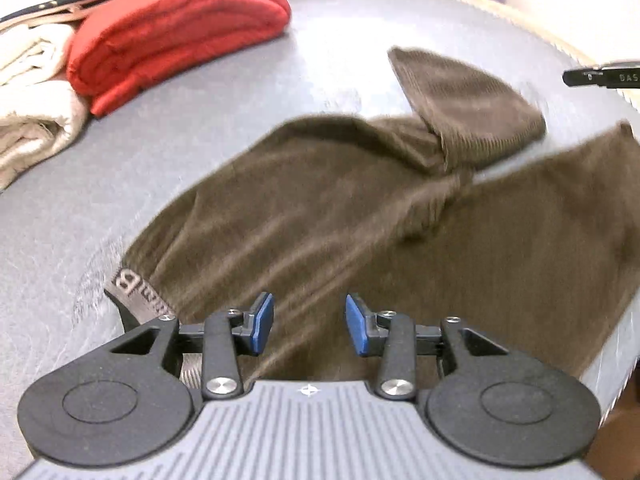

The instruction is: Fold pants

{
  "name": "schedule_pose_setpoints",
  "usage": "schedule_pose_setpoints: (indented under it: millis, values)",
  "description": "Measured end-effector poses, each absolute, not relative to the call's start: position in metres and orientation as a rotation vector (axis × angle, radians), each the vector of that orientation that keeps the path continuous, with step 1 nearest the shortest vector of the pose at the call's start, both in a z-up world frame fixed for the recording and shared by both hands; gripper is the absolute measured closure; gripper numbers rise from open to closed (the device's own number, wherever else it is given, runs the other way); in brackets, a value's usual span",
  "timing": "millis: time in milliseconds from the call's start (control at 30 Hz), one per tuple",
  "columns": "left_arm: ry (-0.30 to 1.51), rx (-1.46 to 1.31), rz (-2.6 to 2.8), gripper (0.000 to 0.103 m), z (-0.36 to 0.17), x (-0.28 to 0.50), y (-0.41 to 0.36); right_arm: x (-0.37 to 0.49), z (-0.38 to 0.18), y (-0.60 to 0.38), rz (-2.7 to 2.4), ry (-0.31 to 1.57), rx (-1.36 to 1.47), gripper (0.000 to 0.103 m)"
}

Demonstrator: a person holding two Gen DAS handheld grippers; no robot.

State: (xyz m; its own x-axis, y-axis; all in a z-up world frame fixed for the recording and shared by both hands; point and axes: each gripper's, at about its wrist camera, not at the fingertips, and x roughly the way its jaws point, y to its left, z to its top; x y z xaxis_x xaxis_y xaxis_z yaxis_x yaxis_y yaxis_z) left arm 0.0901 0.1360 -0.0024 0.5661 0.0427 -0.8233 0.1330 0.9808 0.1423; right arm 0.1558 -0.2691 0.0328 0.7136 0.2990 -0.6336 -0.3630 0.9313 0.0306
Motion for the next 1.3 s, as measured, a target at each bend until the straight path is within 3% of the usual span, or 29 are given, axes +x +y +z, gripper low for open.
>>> schedule_pose_setpoints:
  millis: [167, 267, 400, 600, 700, 967, 1033, 1067, 1100, 1133, 1300]
  values:
    - [0.906, 0.12, -0.004, 0.057, 0.012, 0.106, 0.137, 0.194, 0.036, -0.308, 0.235, 0.661, 0.073, 0.078]
    - [0.882, 0.067, 0.014, 0.056, 0.02, 0.114, 0.138, 0.214, 0.034, -0.33, 0.157, 0.662, 0.183, 0.068]
    - [0.871, 0.056, 0.019, 0.051, 0.024, 0.122, 0.133, 0.242, 0.014, -0.353, 0.109, 0.712, 0.313, 0.063]
    - [0.895, 0.086, 0.007, 0.049, 0.016, 0.13, 0.121, 0.284, -0.042, -0.35, 0.025, 0.847, 0.314, 0.062]
    - [0.91, 0.086, -0.011, 0.043, 0.013, 0.13, 0.119, 0.299, -0.068, -0.345, 0.006, 0.915, 0.344, 0.054]
    - [0.923, 0.085, -0.009, 0.043, 0.012, 0.127, 0.129, 0.313, -0.103, -0.325, -0.036, 0.999, 0.297, 0.046]
    - [0.925, 0.086, -0.006, 0.043, 0.013, 0.126, 0.133, 0.311, -0.1, -0.322, -0.025, 0.99, 0.286, 0.047]
    - [0.925, 0.09, -0.005, 0.043, 0.013, 0.125, 0.134, 0.309, -0.099, -0.319, -0.012, 0.98, 0.27, 0.059]
    - [0.924, 0.092, -0.003, 0.043, 0.014, 0.124, 0.135, 0.308, -0.096, -0.317, 0.006, 0.974, 0.262, 0.078]
    - [0.924, 0.094, 0.0, 0.043, 0.015, 0.123, 0.137, 0.306, -0.091, -0.315, 0.017, 0.965, 0.252, 0.086]
    - [0.916, 0.09, 0.013, 0.043, 0.023, 0.117, 0.142, 0.285, -0.047, -0.304, 0.135, 0.844, 0.165, 0.091]
